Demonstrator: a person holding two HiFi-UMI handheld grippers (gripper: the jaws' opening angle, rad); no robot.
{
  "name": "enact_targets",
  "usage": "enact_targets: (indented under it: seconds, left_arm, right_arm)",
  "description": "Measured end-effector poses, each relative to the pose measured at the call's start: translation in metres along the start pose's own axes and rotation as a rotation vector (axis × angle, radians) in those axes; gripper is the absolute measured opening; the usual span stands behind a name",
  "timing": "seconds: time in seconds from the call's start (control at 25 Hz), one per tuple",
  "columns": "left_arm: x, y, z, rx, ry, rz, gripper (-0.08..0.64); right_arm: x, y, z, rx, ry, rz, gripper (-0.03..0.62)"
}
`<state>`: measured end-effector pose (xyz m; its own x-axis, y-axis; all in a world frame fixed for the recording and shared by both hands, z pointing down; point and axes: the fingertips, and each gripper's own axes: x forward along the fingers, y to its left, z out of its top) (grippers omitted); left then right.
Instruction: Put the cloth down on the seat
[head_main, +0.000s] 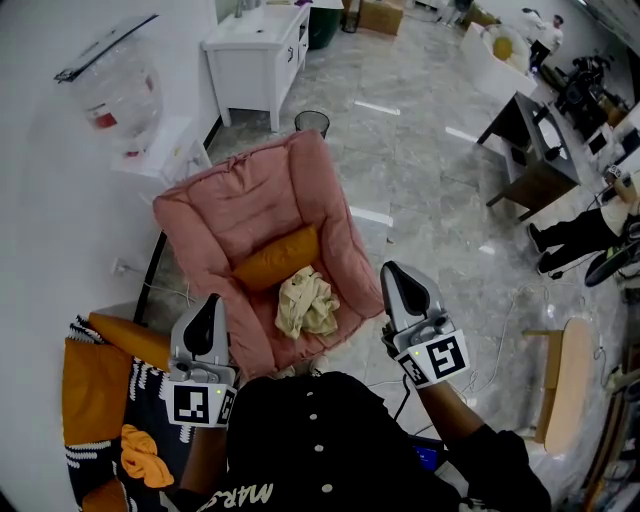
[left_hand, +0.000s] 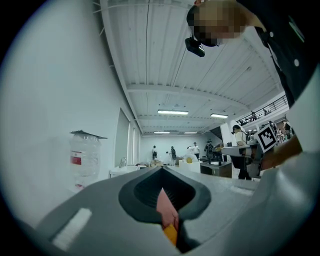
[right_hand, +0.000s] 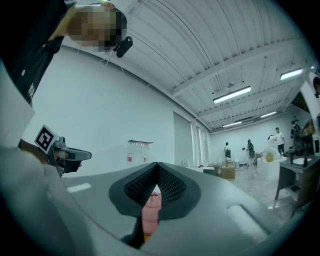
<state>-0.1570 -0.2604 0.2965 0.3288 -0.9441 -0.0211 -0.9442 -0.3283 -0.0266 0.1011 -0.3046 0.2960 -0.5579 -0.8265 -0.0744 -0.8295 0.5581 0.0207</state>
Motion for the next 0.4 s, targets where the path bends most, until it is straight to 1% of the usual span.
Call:
enact_targets:
  seconds: [0.4]
  left_arm:
    - [-0.0016,-0.0024,0.0001,-0.003,0.003,-0.006,0.001]
  right_arm:
    - [-0.0019,-0.0025,0.0025,-0.014,-0.003,-0.008,0.026]
